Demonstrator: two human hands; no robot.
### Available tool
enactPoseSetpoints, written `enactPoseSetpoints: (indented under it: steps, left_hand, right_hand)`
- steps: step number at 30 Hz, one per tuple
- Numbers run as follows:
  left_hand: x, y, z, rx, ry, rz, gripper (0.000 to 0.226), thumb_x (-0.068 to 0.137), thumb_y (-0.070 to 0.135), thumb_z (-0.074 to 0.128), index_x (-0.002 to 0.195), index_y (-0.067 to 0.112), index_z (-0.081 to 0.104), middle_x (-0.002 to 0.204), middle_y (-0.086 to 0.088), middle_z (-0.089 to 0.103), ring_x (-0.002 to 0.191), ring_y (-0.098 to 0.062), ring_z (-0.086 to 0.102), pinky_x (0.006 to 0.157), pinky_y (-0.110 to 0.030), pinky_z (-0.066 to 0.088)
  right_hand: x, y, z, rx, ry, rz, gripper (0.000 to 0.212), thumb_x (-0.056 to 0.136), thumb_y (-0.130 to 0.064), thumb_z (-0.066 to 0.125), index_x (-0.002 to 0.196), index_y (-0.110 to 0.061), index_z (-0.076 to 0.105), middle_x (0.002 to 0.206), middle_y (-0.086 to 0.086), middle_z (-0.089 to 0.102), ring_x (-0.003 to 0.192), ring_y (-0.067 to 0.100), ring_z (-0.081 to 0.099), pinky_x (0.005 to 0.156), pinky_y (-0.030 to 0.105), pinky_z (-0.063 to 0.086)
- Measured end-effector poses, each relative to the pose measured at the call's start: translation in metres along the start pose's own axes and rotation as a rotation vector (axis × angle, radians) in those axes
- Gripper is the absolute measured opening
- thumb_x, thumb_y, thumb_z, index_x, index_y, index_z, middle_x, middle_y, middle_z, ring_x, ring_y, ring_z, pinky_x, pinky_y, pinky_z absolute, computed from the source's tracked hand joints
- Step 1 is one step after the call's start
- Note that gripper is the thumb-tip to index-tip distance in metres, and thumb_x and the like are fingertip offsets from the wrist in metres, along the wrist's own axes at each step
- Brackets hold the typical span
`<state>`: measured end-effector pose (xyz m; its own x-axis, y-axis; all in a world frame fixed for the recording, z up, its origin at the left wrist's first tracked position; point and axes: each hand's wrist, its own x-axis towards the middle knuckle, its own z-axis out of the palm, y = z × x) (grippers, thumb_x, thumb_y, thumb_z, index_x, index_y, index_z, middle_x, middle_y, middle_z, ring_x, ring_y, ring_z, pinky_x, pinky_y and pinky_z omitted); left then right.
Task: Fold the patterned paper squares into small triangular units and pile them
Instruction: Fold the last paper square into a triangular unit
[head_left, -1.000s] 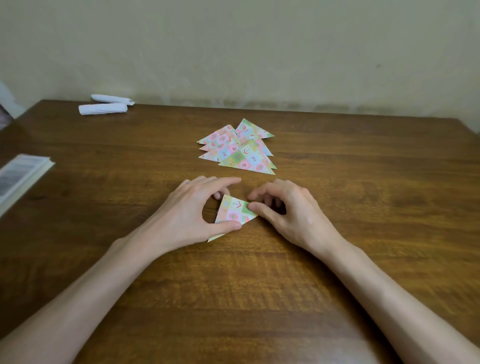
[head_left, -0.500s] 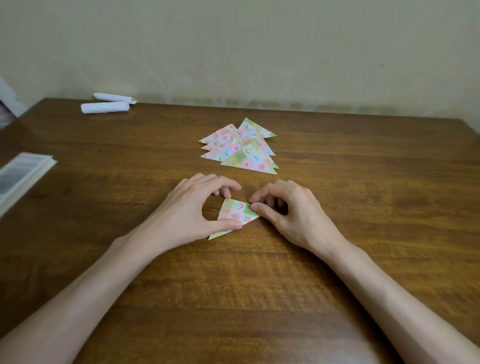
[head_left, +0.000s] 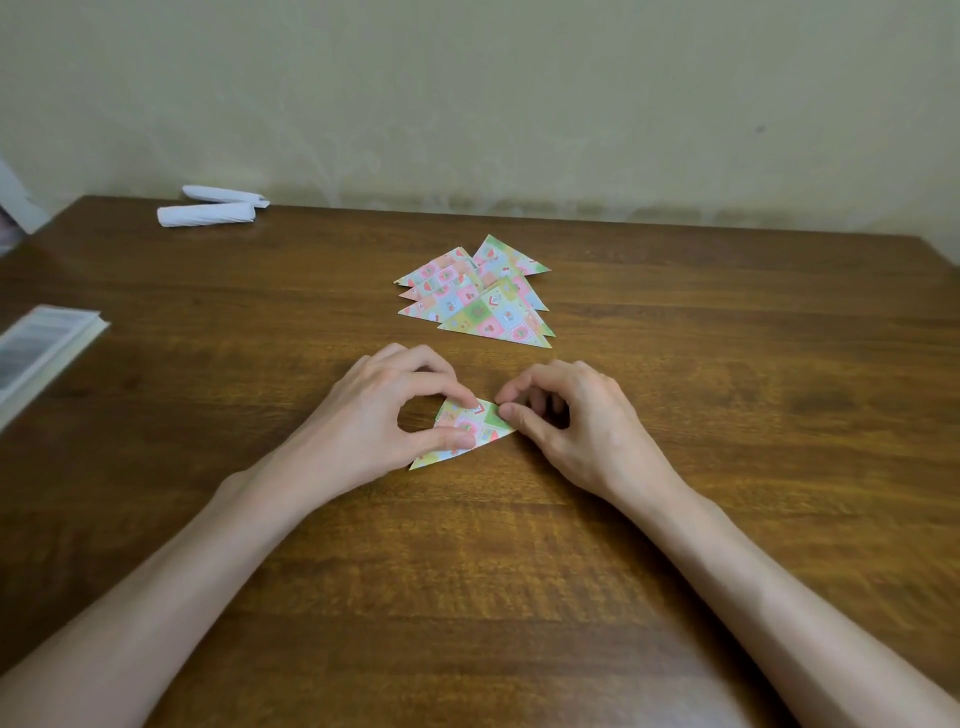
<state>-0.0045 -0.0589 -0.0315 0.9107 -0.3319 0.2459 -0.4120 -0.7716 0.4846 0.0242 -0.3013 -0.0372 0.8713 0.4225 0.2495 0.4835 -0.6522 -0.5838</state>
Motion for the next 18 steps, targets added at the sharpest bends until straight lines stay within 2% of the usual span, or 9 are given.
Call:
enactPoseSetpoints:
  steps: [4,7,10,14,18]
  left_hand:
    - [0.002,-0.003,0.001,0.018,0.023,0.038,0.037,0.082,0.062,0.068,0.111,0.043,0.078,0.111,0.024,0.060,0.104,-0.006,0.051,0.095,-0.033,0.042]
    - [0.003,-0.004,0.003,0.000,0.028,0.062,0.033,0.083,0.055,0.073,0.110,0.038,0.080,0.109,0.023,0.061,0.104,-0.006,0.052,0.095,-0.031,0.043]
    - [0.004,-0.003,0.002,-0.036,0.011,0.089,0.021,0.085,0.052,0.075,0.101,0.038,0.079,0.105,0.022,0.065,0.106,-0.008,0.056,0.096,-0.036,0.045]
    - [0.004,-0.003,0.001,-0.064,-0.013,0.102,0.009,0.086,0.046,0.078,0.093,0.041,0.077,0.104,0.021,0.065,0.103,-0.008,0.058,0.095,-0.044,0.047]
    - [0.004,-0.003,0.000,-0.075,-0.021,0.095,0.011,0.086,0.052,0.074,0.094,0.045,0.076,0.105,0.022,0.065,0.103,-0.009,0.058,0.096,-0.043,0.046]
  right_hand:
    - [-0.001,-0.002,0.000,-0.001,0.027,-0.015,0.003,0.093,-0.038,0.072,0.096,-0.037,0.071,0.080,-0.015,0.059,0.084,0.005,0.052,0.082,0.036,0.049]
    - [-0.003,-0.004,-0.002,0.046,0.020,-0.052,0.003,0.092,-0.037,0.074,0.094,-0.036,0.074,0.089,-0.015,0.060,0.091,0.006,0.055,0.084,0.032,0.048]
    - [-0.006,-0.007,-0.004,0.040,-0.022,-0.087,0.005,0.090,-0.040,0.075,0.092,-0.036,0.076,0.095,-0.017,0.062,0.097,0.007,0.055,0.088,0.029,0.047]
    - [-0.004,-0.008,-0.004,-0.031,0.000,-0.096,0.005,0.087,-0.041,0.078,0.091,-0.037,0.078,0.099,-0.018,0.058,0.099,0.009,0.048,0.086,0.019,0.041]
    - [-0.004,-0.011,-0.002,-0.059,0.004,-0.151,0.003,0.088,-0.036,0.078,0.090,-0.034,0.078,0.094,-0.016,0.059,0.093,0.008,0.048,0.084,0.023,0.042]
